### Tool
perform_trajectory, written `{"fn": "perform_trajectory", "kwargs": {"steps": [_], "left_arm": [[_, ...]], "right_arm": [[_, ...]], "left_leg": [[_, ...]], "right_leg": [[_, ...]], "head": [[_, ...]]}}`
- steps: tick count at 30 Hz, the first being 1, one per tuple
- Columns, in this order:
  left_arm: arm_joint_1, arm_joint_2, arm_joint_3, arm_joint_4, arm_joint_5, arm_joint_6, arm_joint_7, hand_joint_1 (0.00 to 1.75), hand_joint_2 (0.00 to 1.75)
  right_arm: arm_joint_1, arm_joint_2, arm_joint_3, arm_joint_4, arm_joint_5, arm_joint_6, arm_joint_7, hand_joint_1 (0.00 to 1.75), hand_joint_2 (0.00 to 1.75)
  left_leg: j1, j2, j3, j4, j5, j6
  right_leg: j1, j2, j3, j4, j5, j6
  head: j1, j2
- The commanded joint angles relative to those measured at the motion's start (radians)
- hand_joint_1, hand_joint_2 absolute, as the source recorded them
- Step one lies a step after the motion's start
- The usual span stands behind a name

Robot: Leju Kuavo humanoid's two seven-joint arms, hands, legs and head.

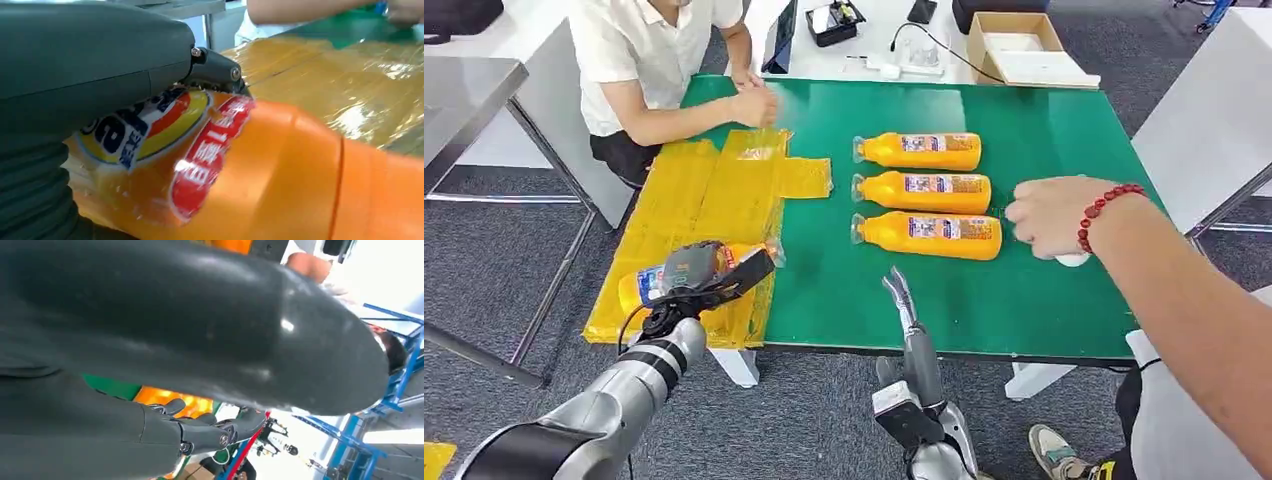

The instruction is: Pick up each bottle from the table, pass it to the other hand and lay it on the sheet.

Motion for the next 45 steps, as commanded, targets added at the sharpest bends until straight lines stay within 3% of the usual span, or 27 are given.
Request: {"fn": "perform_trajectory", "kwargs": {"steps": [1, 4, 9, 12, 16, 18, 20, 21, 22, 23, 24, 25, 26, 29, 32, 35, 36, 45], "left_arm": [[0.012, -0.009, 0.098, 0.093, 0.185, -0.212, -0.18, 0.0, 0.0], [0.035, -0.025, 0.149, 0.069, 0.324, -0.393, -0.36, 0.0, 0.0], [0.038, -0.025, 0.147, 0.065, 0.333, -0.404, -0.379, 0.0, 0.0], [0.038, -0.025, 0.147, 0.065, 0.333, -0.404, -0.379, 0.0, 0.0], [0.053, -0.053, 0.197, 0.01, 0.515, -0.525, -0.542, 0.0, 0.0], [0.086, -0.068, 0.153, -0.081, 0.621, -0.547, -0.604, 0.0, 0.0], [0.136, -0.083, 0.074, -0.211, 0.76, -0.531, -0.59, 0.0, 0.0], [0.212, -0.099, 0.002, -0.378, 0.815, -0.4, -0.641, 0.0, 0.0], [0.275, -0.12, -0.032, -0.51, 0.858, -0.278, -0.662, 0.0, 1.75], [0.338, -0.139, -0.078, -0.642, 0.874, -0.098, -0.69, 0.0, 1.75], [0.385, -0.131, -0.156, -0.739, 0.867, 0.044, -0.707, 0.0, 1.75], [0.411, -0.1, -0.234, -0.802, 0.763, 0.286, -0.691, 0.0, 1.75], [0.427, -0.092, -0.266, -0.826, 0.767, 0.306, -0.643, 0.0, 1.75], [0.478, -0.053, -0.312, -0.86, 0.765, 0.371, -0.657, 0.0, 1.75], [0.532, -0.091, -0.232, -0.901, 0.753, 0.371, -0.738, 0.0, 1.75], [0.538, -0.074, -0.256, -0.936, 0.826, 0.364, -0.733, 0.0, 1.75], [0.538, -0.064, -0.269, -0.951, 0.887, 0.345, -0.716, 0.0, 1.75], [0.512, -0.053, -0.283, -0.954, 0.961, 0.315, -0.706, 0.0, 1.75]], "right_arm": [[-0.038, -0.001, -0.006, 0.119, 0.015, -0.041, -0.013, 0.0, 0.0], [-0.056, -0.019, 0.034, 0.142, -0.029, -0.068, -0.013, 0.0, 0.0], [-0.058, -0.021, 0.039, 0.146, -0.035, -0.071, -0.013, 0.0, 0.0], [-0.058, -0.021, 0.039, 0.146, -0.035, -0.071, -0.013, 0.0, 0.0], [-0.078, -0.041, 0.076, 0.163, -0.067, -0.116, -0.013, 0.0, 0.0], [-0.093, -0.048, 0.072, 0.203, -0.053, -0.146, -0.013, 0.0, 0.0], [-0.098, -0.057, 0.033, 0.241, 0.071, -0.249, -0.008, 0.0, 0.0], [-0.11, -0.08, -0.008, 0.272, 0.249, -0.297, 0.099, 0.0, 1.75], [-0.1, -0.083, -0.107, 0.258, 0.366, -0.3, 0.12, 0.0, 1.75], [-0.109, -0.079, -0.191, 0.28, 0.395, -0.3, 0.119, 0.0, 1.75], [-0.131, -0.085, -0.247, 0.312, 0.461, -0.3, 0.121, 0.0, 1.75], [-0.161, -0.084, -0.315, 0.352, 0.516, -0.3, 0.124, 0.0, 1.75], [-0.179, -0.087, -0.36, 0.377, 0.601, -0.3, 0.175, 0.0, 1.75], [-0.206, -0.109, -0.443, 0.413, 0.795, -0.3, 0.225, 0.0, 1.75], [-0.227, -0.121, -0.468, 0.438, 0.89, -0.3, 0.262, 0.0, 1.75], [-0.251, -0.13, -0.458, 0.479, 0.917, -0.3, 0.302, 0.0, 1.75], [-0.277, -0.147, -0.4, 0.536, 0.889, -0.3, 0.348, 0.0, 1.75], [-0.38, -0.166, -0.306, 0.748, 0.919, -0.3, 0.41, 0.0, 1.75]], "left_leg": [[0.0, 0.004, 0.009, -0.002, -0.003, -0.001], [-0.001, 0.0, 0.009, -0.003, -0.001, -0.001], [-0.001, -0.011, 0.016, -0.002, -0.001, -0.001], [-0.002, -0.011, 0.018, -0.003, -0.001, -0.001], [-0.002, -0.01, 0.019, -0.003, 0.0, -0.001], [-0.002, -0.01, 0.019, -0.003, 0.0, -0.001], [-0.002, -0.011, 0.018, -0.003, 0.0, 0.0], [-0.002, -0.012, 0.018, -0.003, 0.0, 0.0], [-0.001, -0.009, 0.018, -0.003, -0.001, 0.0], [-0.002, -0.013, 0.016, -0.002, 0.0, 0.001], [-0.002, -0.013, 0.016, -0.002, 0.0, 0.001], [-0.003, -0.013, 0.013, -0.001, 0.0, 0.001], [-0.003, -0.011, 0.01, -0.001, 0.0, 0.001], [-0.003, -0.009, 0.008, -0.001, -0.001, 0.001], [-0.003, -0.012, 0.006, -0.001, -0.001, 0.001], [-0.003, -0.007, 0.007, 0.0, -0.003, 0.0], [-0.003, -0.008, 0.005, 0.0, -0.002, 0.0], [-0.001, -0.008, 0.005, 0.0, -0.002, 0.001]], "right_leg": [[0.001, 0.003, 0.008, -0.002, -0.002, -0.003], [-0.001, 0.001, 0.008, -0.002, -0.001, -0.002], [-0.001, -0.01, 0.015, -0.001, -0.006, -0.002], [-0.002, -0.009, 0.017, -0.002, -0.007, -0.005], [-0.002, -0.009, 0.022, -0.003, -0.004, -0.002], [-0.001, -0.008, 0.021, -0.003, -0.004, -0.003], [-0.001, -0.009, 0.021, -0.003, -0.004, -0.003], [-0.002, -0.011, 0.022, -0.003, -0.005, -0.002], [-0.001, -0.008, 0.021, -0.004, -0.004, -0.003], [-0.002, -0.012, 0.02, -0.002, -0.005, -0.001], [-0.002, -0.013, 0.02, -0.003, -0.005, -0.001], [-0.002, -0.012, 0.017, -0.002, -0.005, 0.0], [-0.003, -0.011, 0.014, -0.001, -0.004, 0.0], [-0.003, -0.01, 0.012, -0.002, -0.003, -0.002], [-0.003, -0.011, 0.011, -0.003, -0.003, -0.001], [-0.002, -0.007, 0.01, -0.002, -0.004, -0.003], [-0.002, -0.007, 0.009, -0.002, -0.004, -0.002], [-0.001, -0.007, 0.008, -0.002, -0.003, -0.002]], "head": [[0.0, 0.0], [0.0, 0.0], [0.001, 0.0], [0.0, 0.0], [0.0, 0.0], [0.0, 0.0], [0.0, 0.0], [0.0, 0.0], [0.0, 0.0], [0.0, 0.0], [0.001, 0.0], [0.0, 0.0], [0.0, 0.0], [0.0, 0.0], [0.001, 0.0], [0.0, 0.0], [0.0, 0.0], [0.0, 0.0]]}}
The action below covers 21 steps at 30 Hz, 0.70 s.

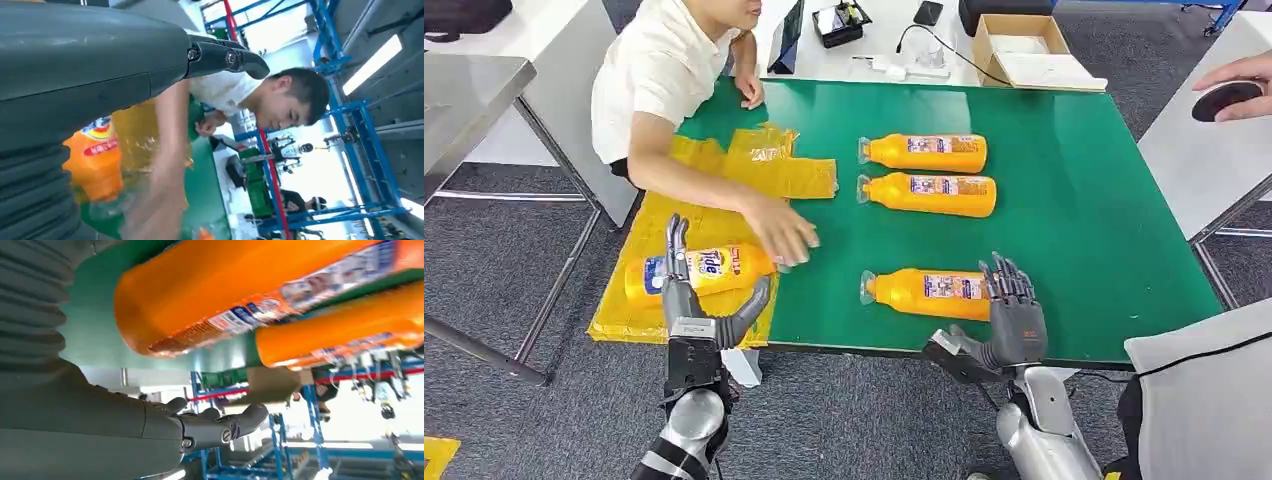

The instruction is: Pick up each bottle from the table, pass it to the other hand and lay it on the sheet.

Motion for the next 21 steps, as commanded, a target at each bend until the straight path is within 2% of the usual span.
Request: {"fn": "perform_trajectory", "kwargs": {"steps": [1, 2, 6, 7, 11, 13, 15, 17, 18, 19, 20, 21], "left_arm": [[-0.024, 0.048, -0.05, -0.022, 0.033, -0.014, 0.005, 0.0, 1.75], [-0.03, 0.048, -0.053, -0.015, 0.034, -0.016, 0.005, 0.0, 1.75], [-0.034, 0.047, -0.065, -0.008, 0.039, -0.021, 0.003, 0.0, 1.75], [-0.034, 0.049, -0.068, -0.007, 0.04, -0.023, 0.003, 0.0, 1.75], [-0.034, 0.049, -0.068, -0.008, 0.044, -0.022, 0.004, 0.0, 1.75], [-0.033, 0.052, -0.069, -0.01, 0.046, -0.024, 0.006, 0.0, 1.75], [-0.027, 0.055, -0.068, -0.015, 0.048, -0.032, 0.022, 0.0, 1.75], [-0.021, 0.055, -0.068, -0.018, 0.051, -0.039, 0.029, 0.0, 1.75], [-0.015, 0.056, -0.066, -0.02, 0.06, -0.053, 0.041, 0.0, 1.75], [-0.011, 0.057, -0.067, -0.019, 0.059, -0.053, 0.04, 0.0, 1.75], [-0.011, 0.055, -0.064, -0.015, 0.063, -0.065, 0.046, 0.0, 1.75], [-0.013, 0.05, -0.06, -0.006, 0.063, -0.072, 0.048, 0.0, 1.75]], "right_arm": [[-0.142, -0.027, 0.094, 0.3, 0.037, -0.034, 0.048, 0.0, 1.75], [-0.152, -0.029, 0.111, 0.307, 0.054, -0.034, 0.064, 0.0, 1.75], [-0.19, -0.037, 0.146, 0.342, 0.073, -0.026, 0.103, 0.0, 1.75], [-0.198, -0.041, 0.156, 0.347, 0.081, -0.029, 0.111, 0.0, 1.75], [-0.218, -0.037, 0.158, 0.364, 0.076, 0.006, 0.134, 0.0, 1.75], [-0.242, -0.035, 0.167, 0.393, 0.077, 0.111, 0.183, 0.0, 1.75], [-0.272, -0.039, 0.191, 0.413, 0.099, 0.271, 0.267, 0.0, 1.75], [-0.275, -0.043, 0.197, 0.412, 0.1, 0.306, 0.287, 0.0, 1.75], [-0.284, -0.042, 0.199, 0.425, 0.099, 0.376, 0.321, 0.3, 1.75], [-0.283, -0.042, 0.2, 0.419, 0.099, 0.384, 0.328, 0.3, 1.75], [-0.287, -0.042, 0.196, 0.43, 0.093, 0.469, 0.384, 1.57, 1.75], [-0.288, -0.041, 0.212, 0.429, 0.097, 0.531, 0.403, 1.26, 1.75]], "left_leg": [[0.0, 0.003, 0.002, 0.0, -0.001, -0.001], [0.0, 0.005, 0.006, 0.0, -0.003, -0.001], [0.0, 0.002, 0.003, 0.0, -0.001, -0.001], [0.0, 0.005, 0.007, 0.0, -0.004, -0.002], [0.0, 0.003, 0.002, 0.0, 0.0, -0.001], [0.0, 0.003, 0.003, 0.0, -0.001, -0.001], [0.0, 0.004, 0.003, 0.0, -0.001, -0.001], [0.0, 0.005, 0.004, 0.0, -0.001, -0.001], [0.0, 0.005, 0.004, -0.001, -0.001, -0.001], [0.0, 0.006, 0.006, -0.001, -0.001, -0.001], [0.0, 0.006, 0.007, -0.001, -0.001, -0.001], [0.0, 0.005, 0.009, -0.001, -0.001, -0.001]], "right_leg": [[0.0, 0.002, 0.001, 0.0, 0.0, -0.001], [0.0, 0.005, 0.004, 0.0, -0.001, -0.003], [0.0, 0.002, 0.002, 0.0, -0.001, -0.001], [0.0, 0.005, 0.006, 0.0, -0.002, -0.003], [0.0, 0.002, 0.002, 0.0, 0.0, -0.001], [0.0, 0.002, 0.002, 0.0, 0.0, -0.002], [0.0, 0.003, 0.002, 0.0, 0.0, -0.002], [0.0, 0.004, 0.002, 0.0, 0.0, -0.002], [0.0, 0.003, 0.002, 0.0, 0.0, -0.001], [0.0, 0.004, 0.004, -0.001, 0.0, -0.002], [0.001, 0.005, 0.005, -0.002, 0.0, -0.002], [0.001, 0.004, 0.007, -0.002, 0.0, -0.002]], "head": [[0.0, 0.0], [0.0, 0.0], [0.0, 0.0], [0.0, 0.0], [0.0, 0.0], [0.0, 0.0], [0.0, 0.0], [0.0, 0.0], [0.0, 0.0], [0.0, 0.0], [0.0, 0.0], [0.0, 0.0]]}}
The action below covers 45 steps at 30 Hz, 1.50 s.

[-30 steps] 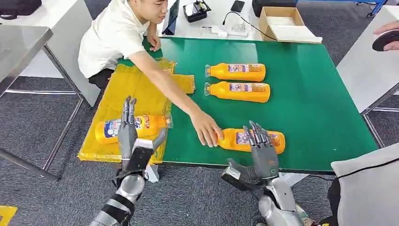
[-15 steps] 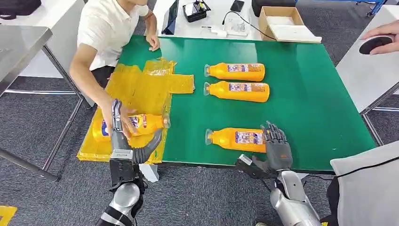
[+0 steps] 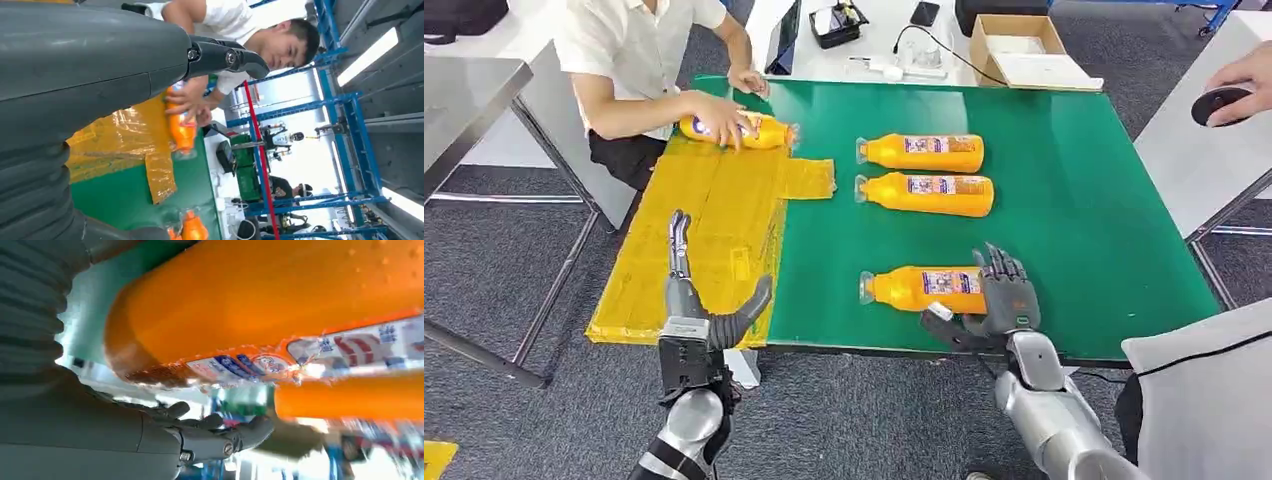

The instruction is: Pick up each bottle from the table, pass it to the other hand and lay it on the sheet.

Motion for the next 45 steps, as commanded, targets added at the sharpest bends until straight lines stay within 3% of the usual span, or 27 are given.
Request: {"fn": "perform_trajectory", "kwargs": {"steps": [1, 2, 5, 11, 12, 16, 20, 22, 25, 32, 34, 37, 42, 45], "left_arm": [[-0.014, 0.032, -0.022, 0.034, 0.017, -0.043, 0.031, 0.0, 1.75], [-0.015, 0.031, -0.025, 0.04, 0.013, -0.048, 0.036, 0.0, 1.75], [-0.013, 0.026, -0.024, 0.041, 0.007, -0.05, 0.038, 0.0, 1.75], [-0.003, 0.032, -0.026, 0.025, 0.001, -0.06, 0.036, 0.0, 1.75], [0.003, 0.035, -0.026, 0.015, 0.002, -0.062, 0.034, 0.0, 1.75], [0.023, 0.018, -0.005, -0.001, 0.076, -0.065, 0.009, 0.0, 1.75], [0.023, 0.018, -0.009, -0.003, 0.077, -0.065, 0.009, 0.0, 1.75], [0.049, -0.004, 0.009, -0.006, 0.44, -0.326, 0.173, 0.0, 1.75], [0.049, 0.026, -0.046, 0.07, 0.598, -0.432, 0.237, 0.0, 1.75], [0.044, 0.036, -0.056, 0.069, 0.615, -0.43, 0.224, 0.0, 1.75], [0.042, 0.048, -0.087, 0.096, 0.654, -0.478, 0.282, 0.0, 1.75], [0.046, 0.061, -0.121, 0.128, 0.733, -0.556, 0.291, 0.0, 1.75], [0.009, 0.069, -0.156, 0.117, 0.775, -0.661, 0.307, 0.0, 1.75], [-0.02, 0.066, -0.158, 0.145, 0.755, -0.646, 0.307, 0.0, 1.75]], "right_arm": [[-0.045, -0.003, 0.032, 0.12, -0.045, 0.269, 0.134, 1.52, 1.75], [-0.043, -0.002, 0.049, 0.123, -0.033, 0.283, 0.142, 1.75, 1.75], [-0.028, 0.005, 0.038, 0.107, -0.061, 0.273, 0.128, 1.75, 1.75], [0.001, 0.007, 0.015, 0.072, -0.171, 0.249, -0.027, 1.75, 1.75], [0.024, 0.022, -0.054, 0.038, -0.316, 0.259, -0.181, 1.75, 1.75], [0.088, 0.049, -0.096, -0.067, -0.523, 0.314, -0.337, 1.75, 1.75], [0.095, 0.049, -0.086, -0.083, -0.531, 0.316, -0.329, 1.75, 1.75], [0.172, 0.058, -0.071, -0.246, -0.703, 0.312, -0.406, 1.75, 1.75], [0.25, 0.056, 0.025, -0.477, -0.817, 0.289, -0.376, 1.75, 1.75], [0.239, 0.033, 0.068, -0.473, -0.861, 0.276, -0.355, 1.75, 1.75], [0.251, 0.039, 0.104, -0.531, -0.863, 0.194, -0.418, 1.75, 1.75], [0.257, 0.066, 0.172, -0.614, -0.883, 0.187, -0.366, 1.75, 1.75], [0.174, 0.118, 0.291, -0.466, -0.908, 0.235, -0.37, 1.75, 1.75], [0.13, 0.145, 0.349, -0.406, -0.909, 0.264, -0.369, 1.75, 1.75]], "left_leg": [[0.001, -0.002, 0.004, -0.001, 0.0, -0.001], [0.0, -0.001, 0.004, -0.001, 0.0, -0.001], [0.001, -0.002, 0.006, -0.001, 0.0, -0.001], [0.001, -0.002, 0.009, -0.001, 0.0, -0.001], [0.001, -0.002, 0.009, -0.001, 0.0, -0.001], [0.002, 0.001, 0.01, -0.002, -0.001, -0.002], [0.001, 0.004, 0.011, -0.002, -0.003, -0.004], [0.001, 0.004, 0.011, -0.001, -0.003, -0.003], [0.001, 0.004, 0.011, -0.002, -0.003, -0.003], [0.0, 0.004, 0.003, -0.001, -0.003, -0.003], [0.001, 0.004, 0.003, -0.001, -0.003, -0.003], [0.0, 0.006, 0.001, -0.001, -0.004, -0.003], [0.001, 0.008, -0.001, -0.001, -0.003, -0.004], [0.002, 0.009, 0.001, -0.001, -0.004, -0.004]], "right_leg": [[0.001, -0.002, 0.005, -0.002, -0.001, -0.002], [0.001, -0.001, 0.005, -0.002, 0.0, -0.001], [0.001, -0.003, 0.006, -0.002, 0.0, -0.001], [0.001, -0.001, 0.01, -0.002, -0.001, -0.001], [0.001, -0.002, 0.01, -0.002, 0.0, -0.001], [0.002, 0.0, 0.011, -0.003, 0.0, -0.002], [0.002, 0.004, 0.009, -0.002, 0.0, -0.003], [0.002, 0.004, 0.009, -0.001, 0.0, -0.002], [0.001, 0.004, 0.009, -0.002, -0.001, -0.002], [0.0, 0.004, 0.002, 0.0, -0.001, -0.001], [0.001, 0.005, 0.002, 0.0, -0.001, -0.001], [0.0, 0.007, 0.0, 0.0, -0.001, -0.002], [0.001, 0.008, -0.003, 0.0, 0.0, -0.002], [0.002, 0.009, -0.001, 0.001, -0.001, -0.003]], "head": [[0.0, 0.0], [0.0, 0.0], [0.0, 0.0], [0.0, 0.0], [0.0, 0.0], [0.0, 0.0], [0.0, 0.0], [-0.001, 0.0], [0.0, 0.0], [0.0, 0.0], [0.0, 0.0], [0.0, 0.0], [0.0, 0.0], [0.0, 0.0]]}}
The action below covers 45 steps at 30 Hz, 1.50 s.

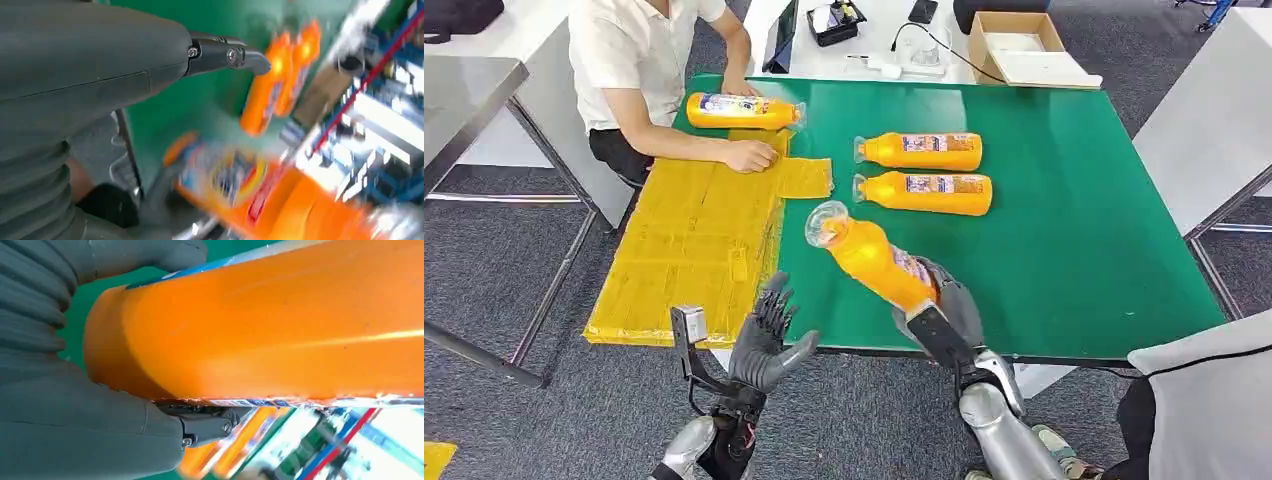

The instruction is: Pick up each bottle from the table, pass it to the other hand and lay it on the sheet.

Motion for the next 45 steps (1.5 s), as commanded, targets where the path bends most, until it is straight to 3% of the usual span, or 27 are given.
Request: {"fn": "perform_trajectory", "kwargs": {"steps": [1, 6, 10, 16, 20, 34, 35, 37, 38, 39, 40, 41, 42, 43, 45], "left_arm": [[-0.091, 0.046, -0.065, 0.102, 0.017, -0.029, 0.03, 0.0, 1.75], [-0.099, 0.029, -0.057, 0.131, 0.081, -0.071, 0.044, 0.0, 1.75], [-0.089, 0.022, -0.045, 0.075, 0.019, 0.024, -0.009, 0.0, 1.75], [-0.082, 0.008, 0.003, 0.069, 0.06, 0.049, -0.007, 0.0, 1.75], [-0.082, -0.013, 0.025, 0.036, -0.032, 0.16, -0.097, 0.0, 1.75], [-0.087, -0.048, 0.063, 0.071, 0.084, 0.195, -0.05, 0.0, 1.75], [-0.091, -0.044, 0.068, 0.086, 0.105, 0.185, -0.047, 1.73, 1.75], [-0.093, -0.039, 0.069, 0.088, 0.16, 0.12, -0.037, 1.75, 1.75], [-0.086, -0.041, 0.083, 0.083, 0.258, 0.033, 0.024, 1.75, 1.75], [-0.082, -0.038, 0.083, 0.074, 0.27, 0.027, 0.027, 1.75, 1.75], [-0.075, -0.039, 0.087, 0.063, 0.303, 0.018, 0.045, 1.75, 1.75], [-0.076, -0.028, 0.079, 0.055, 0.324, 0.013, 0.055, 1.75, 1.75], [-0.075, -0.028, 0.086, 0.05, 0.337, 0.022, 0.047, 1.75, 1.75], [-0.076, -0.027, 0.092, 0.047, 0.362, 0.007, 0.051, 1.75, 1.75], [-0.081, -0.023, 0.099, 0.044, 0.38, -0.003, 0.055, 1.75, 1.75]], "right_arm": [[-0.138, 0.074, 0.216, 0.154, -0.015, 0.061, 0.002, 1.75, 1.75], [-0.17, 0.104, 0.287, 0.156, -0.005, 0.069, 0.033, 1.75, 1.75], [-0.142, 0.102, 0.289, 0.16, -0.049, 0.048, 0.041, 1.75, 1.75], [-0.125, 0.078, 0.314, 0.156, -0.024, 0.03, 0.032, 1.75, 1.75], [-0.106, 0.068, 0.329, 0.129, -0.018, 0.034, 0.049, 1.75, 1.75], [-0.102, 0.077, 0.369, 0.169, 0.047, -0.043, 0.061, 1.75, 1.75], [-0.098, 0.077, 0.371, 0.169, 0.046, -0.047, 0.058, 1.75, 1.75], [-0.097, 0.076, 0.371, 0.166, 0.037, -0.049, 0.05, 1.75, 1.75], [-0.101, 0.075, 0.371, 0.164, 0.031, -0.048, 0.043, 1.62, 1.75], [-0.103, 0.077, 0.368, 0.159, 0.026, -0.05, 0.038, 1.62, 1.75], [-0.098, 0.077, 0.367, 0.146, 0.028, -0.07, 0.022, 0.99, 1.75], [-0.09, 0.073, 0.374, 0.125, 0.024, -0.07, 0.001, 0.09, 1.75], [-0.077, 0.07, 0.371, 0.102, 0.015, -0.075, -0.011, 0.0, 1.75], [-0.07, 0.064, 0.379, 0.085, 0.018, -0.082, -0.03, 0.0, 0.0], [-0.063, 0.059, 0.383, 0.075, 0.018, -0.082, -0.036, 0.0, 0.0]], "left_leg": [[0.0, 0.004, 0.004, -0.001, -0.001, -0.001], [0.0, 0.003, 0.003, -0.001, -0.001, -0.001], [0.001, 0.003, 0.008, -0.001, -0.003, -0.002], [0.0, -0.001, 0.002, -0.001, 0.0, 0.0], [0.0, -0.001, 0.001, 0.0, 0.0, 0.0], [0.0, 0.0, 0.003, -0.001, -0.001, -0.001], [0.001, 0.0, 0.006, -0.002, -0.002, -0.001], [0.0, -0.001, 0.004, -0.002, -0.001, -0.001], [0.0, 0.0, 0.002, -0.001, 0.0, 0.0], [0.0, 0.0, 0.001, -0.001, 0.0, 0.0], [0.001, 0.001, 0.007, -0.001, -0.003, -0.001], [0.0, 0.0, 0.002, -0.001, -0.001, 0.0], [0.0, 0.0, 0.0, -0.001, 0.0, 0.0], [0.0, 0.0, 0.002, -0.001, -0.001, -0.001], [0.001, 0.0, 0.003, -0.001, -0.001, -0.001]], "right_leg": [[0.0, 0.004, 0.002, 0.0, 0.0, -0.002], [0.0, 0.003, 0.001, 0.0, 0.0, -0.002], [0.001, 0.002, 0.006, 0.0, -0.003, -0.003], [0.0, -0.001, 0.002, 0.0, -0.001, -0.001], [0.0, -0.001, 0.001, 0.0, -0.001, -0.002], [0.0, 0.0, 0.003, -0.001, -0.002, -0.002], [0.001, 0.0, 0.006, -0.001, -0.003, -0.003], [0.0, -0.001, 0.004, -0.001, -0.002, -0.002], [0.0, 0.0, 0.002, 0.0, -0.001, -0.002], [0.0, 0.0, 0.001, 0.0, -0.001, -0.001], [0.001, 0.001, 0.006, 0.0, -0.003, -0.003], [0.0, 0.0, 0.001, 0.0, -0.001, -0.002], [0.0, 0.0, 0.0, 0.0, -0.001, -0.001], [0.0, 0.0, 0.002, 0.0, -0.001, -0.002], [0.001, -0.001, 0.003, 0.0, -0.002, -0.002]], "head": [[0.0, 0.0], [0.0, 0.0], [0.0, 0.0], [0.0, 0.0], [0.0, 0.0], [0.0, 0.0], [0.0, 0.0], [0.0, 0.0], [0.0, 0.0], [0.0, 0.0], [0.0, 0.0], [0.0, 0.0], [0.0, 0.0], [0.0, 0.0], [0.0, 0.0]]}}
